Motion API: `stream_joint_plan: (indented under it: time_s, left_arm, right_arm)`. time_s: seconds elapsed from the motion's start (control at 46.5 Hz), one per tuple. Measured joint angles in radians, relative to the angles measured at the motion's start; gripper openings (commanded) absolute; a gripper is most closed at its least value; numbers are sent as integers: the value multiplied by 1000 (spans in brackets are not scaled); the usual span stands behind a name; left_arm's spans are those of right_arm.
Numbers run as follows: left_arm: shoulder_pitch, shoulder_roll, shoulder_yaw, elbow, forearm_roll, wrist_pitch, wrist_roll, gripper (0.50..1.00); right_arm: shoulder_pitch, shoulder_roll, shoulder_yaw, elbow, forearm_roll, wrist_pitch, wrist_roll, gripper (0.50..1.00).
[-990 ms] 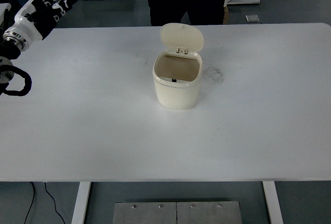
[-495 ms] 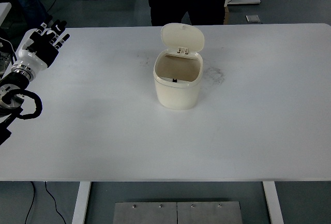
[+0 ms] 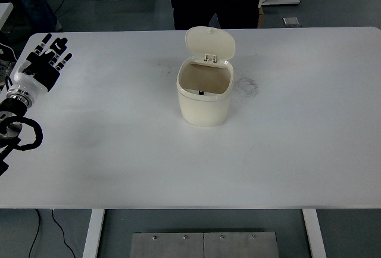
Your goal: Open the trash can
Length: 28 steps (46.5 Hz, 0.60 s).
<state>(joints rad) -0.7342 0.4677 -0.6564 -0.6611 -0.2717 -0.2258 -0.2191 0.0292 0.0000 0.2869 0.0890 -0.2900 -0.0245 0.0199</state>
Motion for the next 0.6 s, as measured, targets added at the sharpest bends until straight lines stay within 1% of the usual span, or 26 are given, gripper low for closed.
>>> stream_joint_plan:
  time_s: [0.603]
  left_arm:
    - [16,8,-1,14,2,2,-3,1000]
  right_arm:
    - [0,0,-1,1,-5,0,0,989]
